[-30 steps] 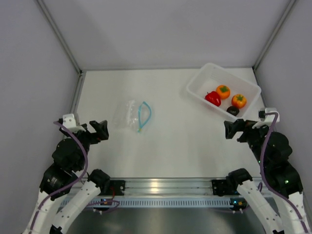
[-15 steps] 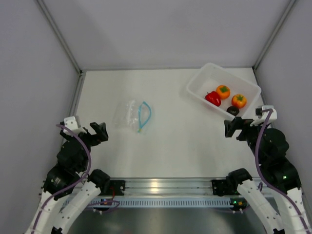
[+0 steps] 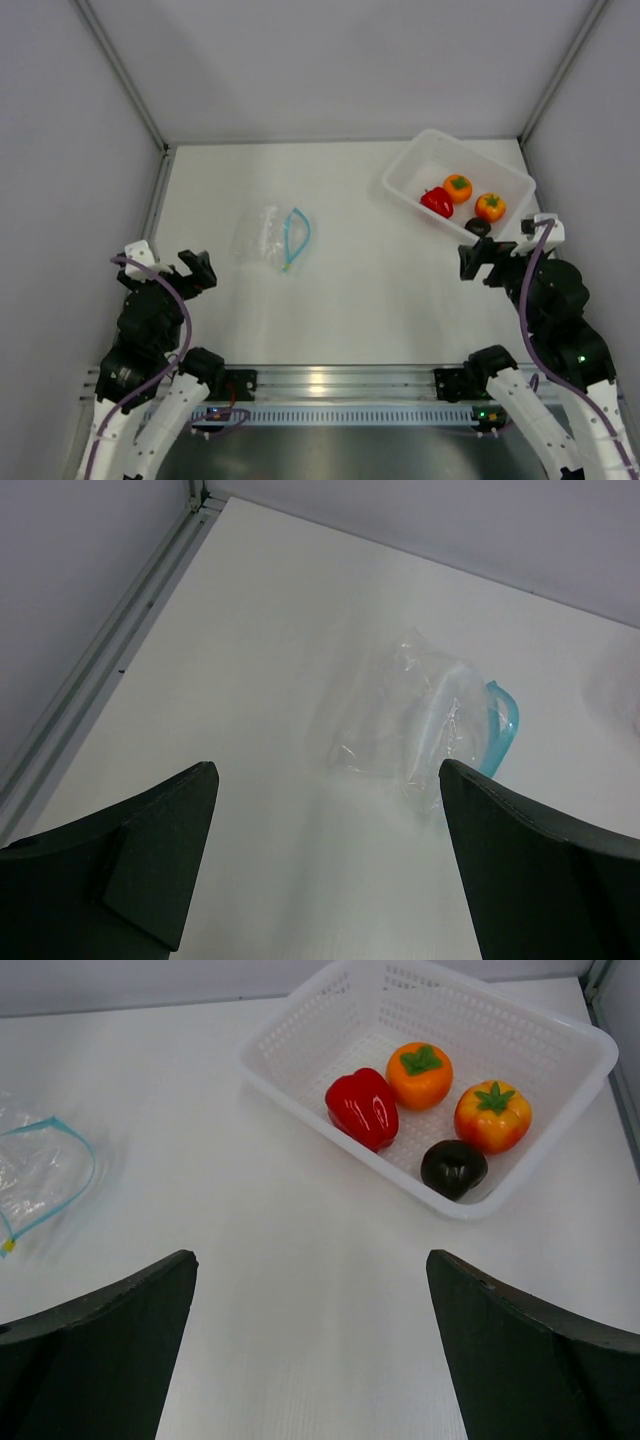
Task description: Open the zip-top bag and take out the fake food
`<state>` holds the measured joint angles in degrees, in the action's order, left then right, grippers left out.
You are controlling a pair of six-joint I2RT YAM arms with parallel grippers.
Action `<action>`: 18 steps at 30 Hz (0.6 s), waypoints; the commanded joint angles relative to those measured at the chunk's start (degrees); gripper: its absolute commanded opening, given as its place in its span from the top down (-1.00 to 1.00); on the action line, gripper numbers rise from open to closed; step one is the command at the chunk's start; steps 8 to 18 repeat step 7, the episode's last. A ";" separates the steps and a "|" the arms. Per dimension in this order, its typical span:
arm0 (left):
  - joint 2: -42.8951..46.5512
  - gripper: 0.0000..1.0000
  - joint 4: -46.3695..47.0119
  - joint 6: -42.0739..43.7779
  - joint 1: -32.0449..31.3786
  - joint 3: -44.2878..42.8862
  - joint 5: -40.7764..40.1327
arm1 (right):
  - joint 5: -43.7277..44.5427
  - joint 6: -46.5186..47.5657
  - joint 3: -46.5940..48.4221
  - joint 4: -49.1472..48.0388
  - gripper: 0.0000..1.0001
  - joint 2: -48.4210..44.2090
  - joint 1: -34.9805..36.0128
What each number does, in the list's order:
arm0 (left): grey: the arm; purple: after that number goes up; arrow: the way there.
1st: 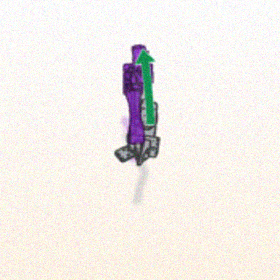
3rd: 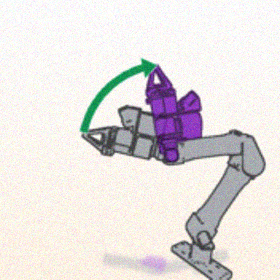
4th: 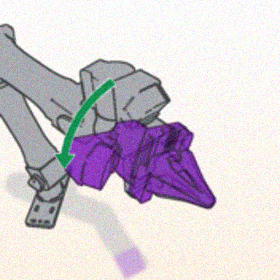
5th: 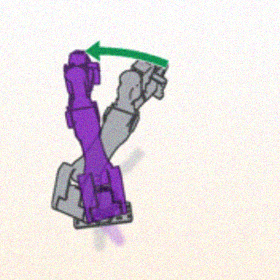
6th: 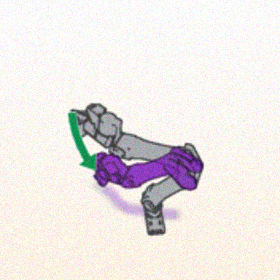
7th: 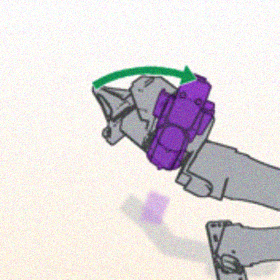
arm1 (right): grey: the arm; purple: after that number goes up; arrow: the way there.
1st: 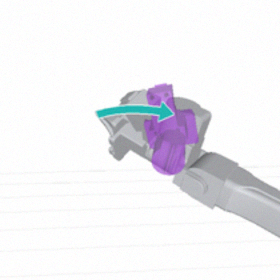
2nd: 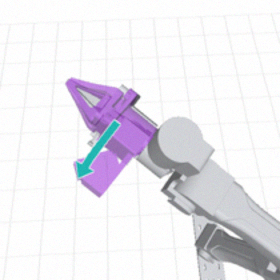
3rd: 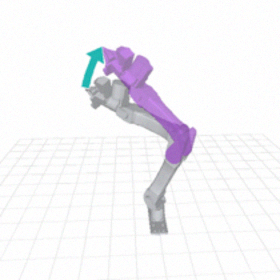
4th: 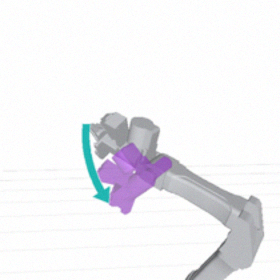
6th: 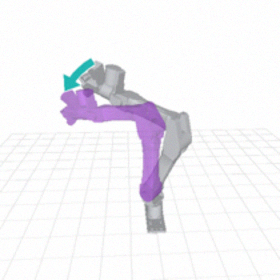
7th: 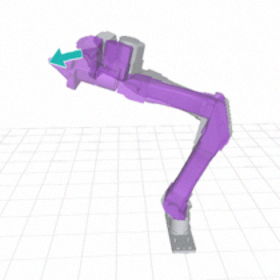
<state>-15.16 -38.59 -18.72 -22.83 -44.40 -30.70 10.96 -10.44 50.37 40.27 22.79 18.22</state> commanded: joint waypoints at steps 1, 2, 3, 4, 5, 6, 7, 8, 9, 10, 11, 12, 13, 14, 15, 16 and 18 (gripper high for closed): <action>-0.75 -0.96 3.87 1.41 3.05 0.46 4.67 | 0.11 0.94 0.78 -1.16 -0.99 1.03 0.24; -0.75 -0.96 3.87 1.49 4.01 0.54 5.03 | 0.29 0.94 0.87 -1.16 -0.99 1.03 0.24; -0.92 -0.96 3.96 1.49 4.19 0.54 5.21 | 0.55 0.94 0.78 -1.16 -0.99 1.03 0.24; -1.01 -0.96 3.96 1.49 4.28 0.54 5.21 | 0.47 1.03 0.78 -1.16 -0.99 1.03 0.15; -0.93 -0.96 3.96 1.49 4.28 0.54 5.30 | 0.46 1.03 0.78 -1.16 -0.99 1.03 0.24; -1.01 -0.96 3.96 1.49 4.37 0.54 5.38 | 0.55 1.12 0.70 -1.16 -0.99 0.95 0.24; -0.93 -0.96 4.05 1.49 4.37 0.63 5.47 | 0.55 1.21 0.61 -1.16 -0.99 0.94 0.15; -0.93 -0.96 4.05 1.49 4.37 0.63 5.47 | 0.55 1.21 0.61 -1.16 -0.99 0.94 0.15; -0.93 -0.96 4.05 1.49 4.37 0.63 5.47 | 0.55 1.21 0.61 -1.16 -0.99 0.94 0.15; -0.93 -0.96 4.05 1.49 4.37 0.63 5.47 | 0.55 1.21 0.61 -1.16 -0.99 0.94 0.15; -0.93 -0.96 4.05 1.49 4.37 0.63 5.47 | 0.55 1.21 0.61 -1.16 -0.99 0.94 0.15; -0.93 -0.96 4.05 1.49 4.37 0.63 5.47 | 0.55 1.21 0.61 -1.16 -0.99 0.94 0.15; -0.93 -0.96 4.05 1.49 4.37 0.63 5.47 | 0.55 1.21 0.61 -1.16 -0.99 0.94 0.15; -0.93 -0.96 4.05 1.49 4.37 0.63 5.47 | 0.55 1.21 0.61 -1.16 -0.99 0.94 0.15; -0.93 -0.96 4.05 1.49 4.37 0.63 5.47 | 0.55 1.21 0.61 -1.16 -0.99 0.94 0.15; -0.93 -0.96 4.05 1.49 4.37 0.63 5.47 | 0.55 1.21 0.61 -1.16 -0.99 0.94 0.15; -0.93 -0.96 4.05 1.49 4.37 0.63 5.47 | 0.55 1.21 0.61 -1.16 -0.99 0.94 0.15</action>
